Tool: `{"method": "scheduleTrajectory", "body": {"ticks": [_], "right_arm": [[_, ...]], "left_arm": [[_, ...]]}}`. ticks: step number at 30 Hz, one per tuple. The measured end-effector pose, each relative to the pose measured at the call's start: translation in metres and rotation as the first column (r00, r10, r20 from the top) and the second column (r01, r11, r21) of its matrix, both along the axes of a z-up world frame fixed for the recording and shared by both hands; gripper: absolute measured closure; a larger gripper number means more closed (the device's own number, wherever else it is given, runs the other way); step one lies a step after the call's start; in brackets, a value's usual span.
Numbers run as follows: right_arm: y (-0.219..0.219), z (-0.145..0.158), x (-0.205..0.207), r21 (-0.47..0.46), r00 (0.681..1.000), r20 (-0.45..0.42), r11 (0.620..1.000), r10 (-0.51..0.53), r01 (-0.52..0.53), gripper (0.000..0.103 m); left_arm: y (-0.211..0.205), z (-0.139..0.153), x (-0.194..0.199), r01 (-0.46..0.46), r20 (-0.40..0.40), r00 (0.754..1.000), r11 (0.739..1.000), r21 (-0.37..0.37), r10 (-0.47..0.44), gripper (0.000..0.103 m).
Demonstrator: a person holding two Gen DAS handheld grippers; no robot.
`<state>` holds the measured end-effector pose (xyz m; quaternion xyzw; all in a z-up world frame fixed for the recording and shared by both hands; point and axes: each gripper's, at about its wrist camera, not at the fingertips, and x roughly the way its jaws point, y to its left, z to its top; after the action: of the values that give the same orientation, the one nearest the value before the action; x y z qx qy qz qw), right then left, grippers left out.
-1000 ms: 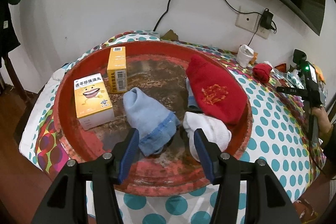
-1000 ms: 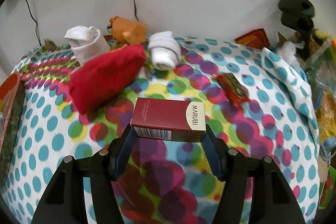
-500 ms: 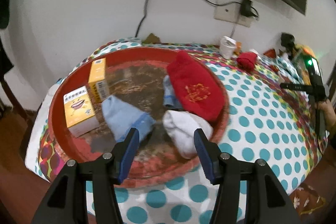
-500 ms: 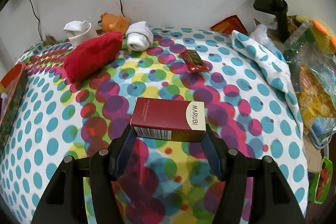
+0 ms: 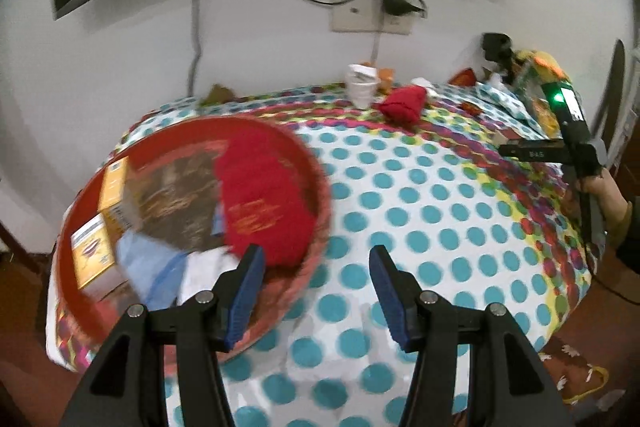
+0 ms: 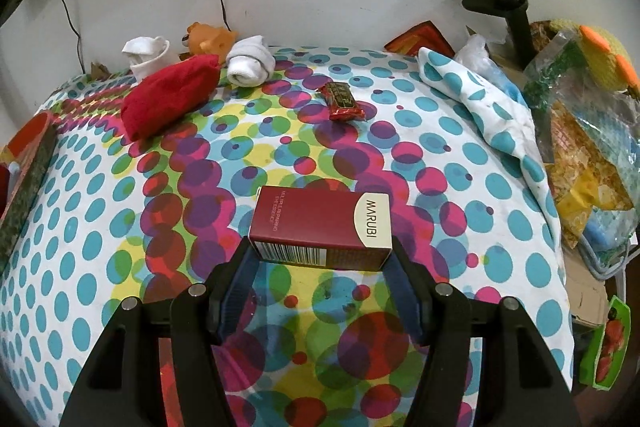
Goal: Organize objects
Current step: 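Reach left tool to the red sock on the bed and grasp it while right tool holds the box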
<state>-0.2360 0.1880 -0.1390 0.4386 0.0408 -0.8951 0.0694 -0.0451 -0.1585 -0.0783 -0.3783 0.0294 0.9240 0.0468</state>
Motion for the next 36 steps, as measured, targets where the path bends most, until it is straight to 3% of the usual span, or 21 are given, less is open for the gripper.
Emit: {"method": "scheduleTrajectory", "body": {"ticks": [15,24,31,36], "right_arm": [[0.002,0.000,0.000,-0.003,1.000,0.000,1.000,0.000,0.000,0.042],[0.003,0.000,0.000,-0.005,1.000,0.000,1.000,0.001,-0.001,0.041],[0.003,0.000,0.000,-0.004,1.000,0.000,1.000,0.002,-0.002,0.040],[0.002,-0.001,0.001,-0.008,1.000,0.002,1.000,0.004,-0.004,0.038]], "left_arm": [[0.090,-0.026,-0.113,0.121,0.084,0.988,0.990,0.075,-0.127,0.047],[0.131,-0.033,-0.187,0.178,0.102,0.978,0.982,0.058,-0.183,0.047],[0.147,-0.039,-0.221,0.189,0.120,0.974,0.981,0.045,-0.193,0.047],[0.157,-0.040,-0.239,0.197,0.125,0.973,0.980,-0.006,-0.194,0.047]]}}
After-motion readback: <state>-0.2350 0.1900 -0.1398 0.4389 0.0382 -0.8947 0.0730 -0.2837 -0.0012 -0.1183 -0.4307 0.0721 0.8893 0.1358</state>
